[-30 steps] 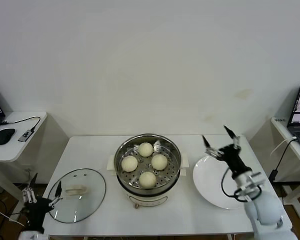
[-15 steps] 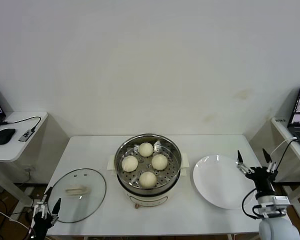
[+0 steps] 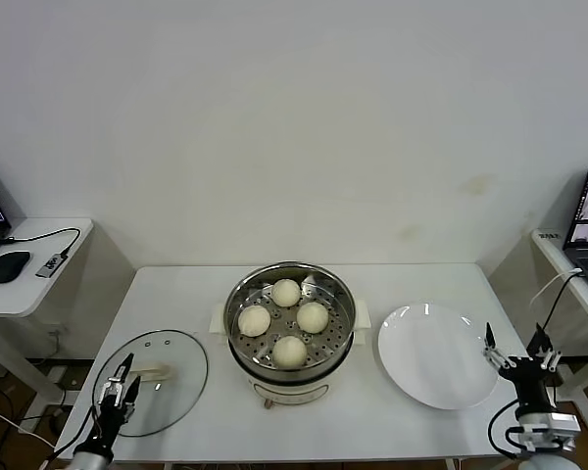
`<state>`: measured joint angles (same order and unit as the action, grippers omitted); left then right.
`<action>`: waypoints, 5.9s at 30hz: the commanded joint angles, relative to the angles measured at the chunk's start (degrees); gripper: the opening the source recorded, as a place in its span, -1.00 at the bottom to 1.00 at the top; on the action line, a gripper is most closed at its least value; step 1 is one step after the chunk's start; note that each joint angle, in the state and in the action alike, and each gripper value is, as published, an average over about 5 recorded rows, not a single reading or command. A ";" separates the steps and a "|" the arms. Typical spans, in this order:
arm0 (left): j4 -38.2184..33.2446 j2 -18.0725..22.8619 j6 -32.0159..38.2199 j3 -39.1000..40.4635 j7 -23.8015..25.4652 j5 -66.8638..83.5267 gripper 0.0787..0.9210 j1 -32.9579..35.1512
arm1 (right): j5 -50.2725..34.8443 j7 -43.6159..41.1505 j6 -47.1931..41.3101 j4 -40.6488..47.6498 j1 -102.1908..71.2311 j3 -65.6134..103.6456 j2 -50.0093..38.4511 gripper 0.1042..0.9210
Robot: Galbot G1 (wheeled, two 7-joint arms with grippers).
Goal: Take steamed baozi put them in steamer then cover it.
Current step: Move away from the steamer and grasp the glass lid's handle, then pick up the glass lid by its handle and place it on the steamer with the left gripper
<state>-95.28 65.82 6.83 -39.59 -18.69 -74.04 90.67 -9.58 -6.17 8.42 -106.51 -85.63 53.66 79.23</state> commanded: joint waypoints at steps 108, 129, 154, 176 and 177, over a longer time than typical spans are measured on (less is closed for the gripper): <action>-30.40 -14.38 -38.52 38.68 30.13 10.65 -0.86 -29.08 | 21.54 -0.71 4.30 -1.46 -5.11 -8.07 7.35 0.76; -16.22 3.27 -38.73 47.36 34.50 -0.48 -0.86 -36.83 | 23.14 0.43 5.94 -0.04 -4.93 -8.16 7.38 0.76; -11.69 6.94 -37.96 47.25 33.38 -3.94 -0.86 -35.94 | 22.57 -0.03 6.25 0.77 -4.96 -8.10 6.88 0.76; -15.35 5.42 -37.81 46.10 30.38 -1.62 -0.54 -32.92 | 22.09 -0.32 6.25 1.14 -5.10 -8.14 6.40 0.76; -16.23 4.71 -37.70 45.88 29.84 -0.98 -0.46 -32.30 | 21.87 -0.36 6.20 1.20 -5.16 -8.08 6.26 0.76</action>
<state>-108.15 72.71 -31.15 6.99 13.23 -77.01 56.35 12.73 -6.44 14.73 -105.37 -90.69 45.46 85.77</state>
